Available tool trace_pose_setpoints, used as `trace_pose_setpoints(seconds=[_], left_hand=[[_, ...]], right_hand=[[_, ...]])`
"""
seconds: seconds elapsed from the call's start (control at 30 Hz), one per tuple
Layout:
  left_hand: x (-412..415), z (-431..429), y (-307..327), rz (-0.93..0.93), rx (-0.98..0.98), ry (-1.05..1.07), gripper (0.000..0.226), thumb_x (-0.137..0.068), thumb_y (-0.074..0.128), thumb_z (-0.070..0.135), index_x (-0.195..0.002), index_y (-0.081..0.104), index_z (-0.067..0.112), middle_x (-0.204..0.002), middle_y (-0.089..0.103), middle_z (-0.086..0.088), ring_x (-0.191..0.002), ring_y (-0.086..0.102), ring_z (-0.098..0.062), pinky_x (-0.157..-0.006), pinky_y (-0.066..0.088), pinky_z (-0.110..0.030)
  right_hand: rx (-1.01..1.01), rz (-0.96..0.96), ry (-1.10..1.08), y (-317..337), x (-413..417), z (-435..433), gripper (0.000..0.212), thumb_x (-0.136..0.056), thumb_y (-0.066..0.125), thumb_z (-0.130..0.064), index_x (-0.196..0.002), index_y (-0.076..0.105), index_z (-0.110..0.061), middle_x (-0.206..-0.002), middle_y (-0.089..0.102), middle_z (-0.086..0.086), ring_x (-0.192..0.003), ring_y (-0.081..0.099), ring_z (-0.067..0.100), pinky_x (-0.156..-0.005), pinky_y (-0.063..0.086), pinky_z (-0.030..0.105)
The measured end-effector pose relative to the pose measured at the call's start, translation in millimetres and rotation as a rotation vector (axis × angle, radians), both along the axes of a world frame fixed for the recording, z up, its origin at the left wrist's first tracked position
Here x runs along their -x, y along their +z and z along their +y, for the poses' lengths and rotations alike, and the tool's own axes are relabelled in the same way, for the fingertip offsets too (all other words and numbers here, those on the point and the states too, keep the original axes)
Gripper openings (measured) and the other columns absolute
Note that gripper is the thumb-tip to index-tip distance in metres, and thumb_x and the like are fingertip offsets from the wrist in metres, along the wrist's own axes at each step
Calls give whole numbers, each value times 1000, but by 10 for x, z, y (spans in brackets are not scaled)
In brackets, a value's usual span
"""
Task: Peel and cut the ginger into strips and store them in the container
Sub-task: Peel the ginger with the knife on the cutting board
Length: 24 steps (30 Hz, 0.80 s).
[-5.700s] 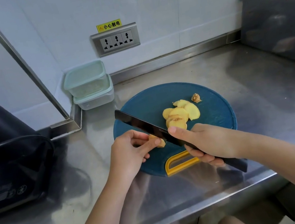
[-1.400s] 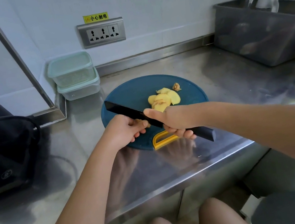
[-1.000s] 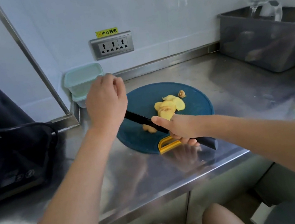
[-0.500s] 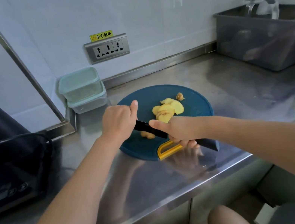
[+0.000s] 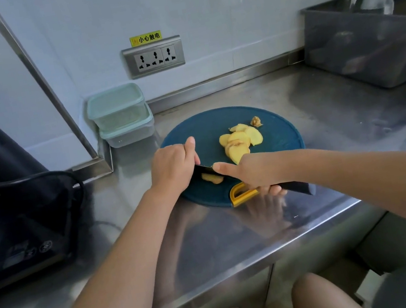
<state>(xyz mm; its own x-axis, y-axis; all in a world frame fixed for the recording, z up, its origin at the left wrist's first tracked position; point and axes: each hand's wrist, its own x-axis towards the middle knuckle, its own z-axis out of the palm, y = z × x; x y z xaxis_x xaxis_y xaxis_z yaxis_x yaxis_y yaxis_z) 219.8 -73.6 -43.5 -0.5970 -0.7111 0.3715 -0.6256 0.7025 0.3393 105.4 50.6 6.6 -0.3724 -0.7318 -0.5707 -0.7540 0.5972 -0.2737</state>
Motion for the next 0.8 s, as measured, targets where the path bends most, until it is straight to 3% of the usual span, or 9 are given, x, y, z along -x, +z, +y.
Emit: trace_pose_setpoints(seconds=[0.23, 0.33, 0.4, 0.47, 0.53, 0.63, 0.7, 0.8], left_hand=[[-12, 17, 74, -75, -48, -7, 62, -103, 15, 36, -85, 70, 14, -74, 56, 7, -75, 52, -14, -74, 31, -25], [-24, 0, 112, -78, -75, -35, 62, -97, 12, 51, -101, 62, 14, -93, 61, 1, -88, 53, -19, -89, 38, -35], [-75, 70, 70, 57, -8, 41, 53, -97, 22, 50, -115, 56, 14, -113, 56, -5, -107, 47, -23, -98, 33, -38], [-139, 286, -5, 309, 54, 194, 53, -93, 31, 50, -118, 53, 9, -114, 53, -9, -109, 46, -26, -95, 33, -36], [-170, 539, -48, 429, -90, 286, 51, -90, 43, 52, -115, 51, 9, -110, 54, -6, -104, 51, -24, -91, 40, -36], [-166, 743, -141, 249, -334, 264, 60, -78, 64, 56, -118, 48, 14, -110, 54, 0, -105, 51, -18, -84, 44, -30], [-185, 745, -179, 140, -277, 245, 65, -71, 69, 59, -117, 51, 17, -111, 54, 2, -107, 50, -17, -84, 43, -29], [-189, 738, -141, 14, -194, 264, 53, -75, 63, 62, -113, 55, 25, -111, 54, 4, -107, 49, -16, -88, 36, -33]], right_hand=[[-68, -64, -77, -8, 1, -43, 77, -85, 17, -81, -69, 39, -9, -59, 38, 9, -48, 36, 20, -57, 36, 31], [-83, -66, -90, -17, 6, -70, 78, -84, 17, -83, -69, 39, -9, -57, 37, 9, -47, 36, 20, -56, 36, 31], [-105, -102, -99, 3, 14, -64, 78, -84, 16, -83, -66, 39, -10, -57, 34, 8, -49, 34, 20, -55, 34, 31], [-89, -202, -121, 17, 71, -35, 74, -84, 19, -83, -59, 31, -14, -52, 28, 4, -45, 27, 18, -52, 30, 28], [-51, -301, -111, 22, 165, -2, 71, -83, 23, -83, -57, 29, -18, -48, 27, 0, -40, 25, 16, -47, 28, 23], [-53, -480, -84, 38, 321, -9, 69, -86, 25, -81, -56, 32, -19, -46, 28, -3, -36, 26, 12, -39, 26, 18], [-62, -630, -98, 61, 455, -11, 69, -87, 24, -80, -56, 32, -19, -44, 28, -4, -33, 25, 10, -36, 26, 17], [-52, -902, -181, 60, 728, 18, 69, -85, 26, -81, -52, 31, -20, -41, 28, -5, -31, 25, 8, -32, 25, 17]])
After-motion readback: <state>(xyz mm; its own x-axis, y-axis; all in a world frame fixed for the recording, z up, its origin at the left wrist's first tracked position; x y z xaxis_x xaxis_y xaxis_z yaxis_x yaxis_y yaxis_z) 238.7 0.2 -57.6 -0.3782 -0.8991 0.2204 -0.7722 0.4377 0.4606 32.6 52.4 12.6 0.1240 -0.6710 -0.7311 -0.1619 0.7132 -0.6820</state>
